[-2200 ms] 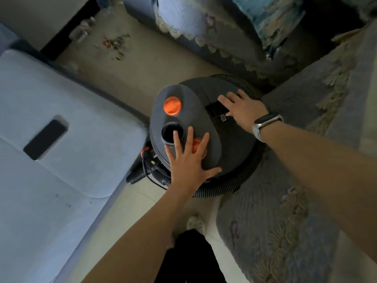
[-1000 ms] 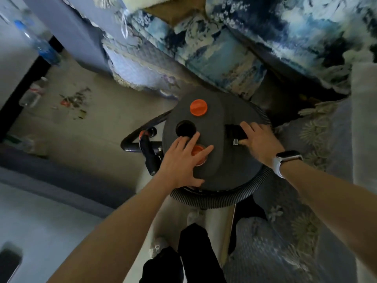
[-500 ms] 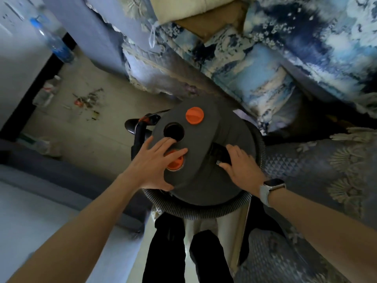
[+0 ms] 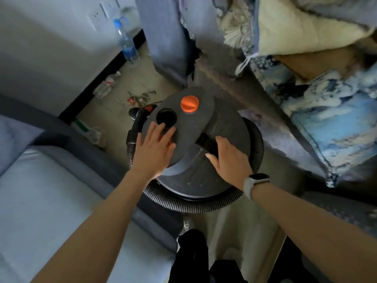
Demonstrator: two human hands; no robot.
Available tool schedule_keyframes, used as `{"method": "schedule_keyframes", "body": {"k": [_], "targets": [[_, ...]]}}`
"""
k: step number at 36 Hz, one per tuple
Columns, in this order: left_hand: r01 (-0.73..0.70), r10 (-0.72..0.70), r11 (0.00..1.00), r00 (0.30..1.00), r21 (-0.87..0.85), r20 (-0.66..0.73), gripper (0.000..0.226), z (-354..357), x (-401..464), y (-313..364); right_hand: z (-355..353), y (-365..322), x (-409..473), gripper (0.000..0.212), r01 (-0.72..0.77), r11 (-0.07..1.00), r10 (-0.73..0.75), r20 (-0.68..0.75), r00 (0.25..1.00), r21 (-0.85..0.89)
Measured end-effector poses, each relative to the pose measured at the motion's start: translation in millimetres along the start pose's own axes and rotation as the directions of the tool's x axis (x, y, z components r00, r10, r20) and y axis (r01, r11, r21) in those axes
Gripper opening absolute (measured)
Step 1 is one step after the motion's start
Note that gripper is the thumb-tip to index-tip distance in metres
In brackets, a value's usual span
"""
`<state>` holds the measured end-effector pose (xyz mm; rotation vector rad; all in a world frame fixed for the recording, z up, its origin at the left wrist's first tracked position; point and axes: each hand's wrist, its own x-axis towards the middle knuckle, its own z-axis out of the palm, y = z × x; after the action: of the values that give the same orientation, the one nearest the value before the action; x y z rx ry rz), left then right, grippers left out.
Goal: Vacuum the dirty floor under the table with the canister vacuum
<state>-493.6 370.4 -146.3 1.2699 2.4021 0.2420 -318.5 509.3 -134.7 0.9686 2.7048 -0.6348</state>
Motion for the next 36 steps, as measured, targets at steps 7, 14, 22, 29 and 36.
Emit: {"method": "schedule_keyframes", "body": {"k": [7, 14, 22, 29, 36], "targets": [[0.448, -0.484, 0.85, 0.872, -0.276, -0.075, 0.051, -3, -8, -35, 4, -82, 68, 0.049, 0.134, 0.991, -0.135, -0.043, 0.99, -0.032], [0.399, -0.422, 0.894, 0.902, -0.203, -0.089, 0.068, -38, 24, -123, 12, -141, 123, 0.059, 0.196, 0.979, -0.192, -0.066, 0.979, 0.055], [0.494, -0.508, 0.858, 0.855, -0.14, -0.104, 0.057, -83, 86, -173, 8, -195, 200, 0.055, 0.208, 0.975, -0.207, -0.011, 0.978, 0.083], [0.585, -0.599, 0.8, 0.792, -0.132, -0.122, 0.054, -117, 135, -212, 8, -244, 261, 0.062, 0.237, 0.964, -0.242, 0.024, 0.97, 0.119], [0.634, -0.646, 0.762, 0.758, -0.13, -0.093, 0.053, -144, 169, -243, 0, -274, 311, 0.064, 0.274, 0.96, -0.278, 0.061, 0.959, 0.064]]}}
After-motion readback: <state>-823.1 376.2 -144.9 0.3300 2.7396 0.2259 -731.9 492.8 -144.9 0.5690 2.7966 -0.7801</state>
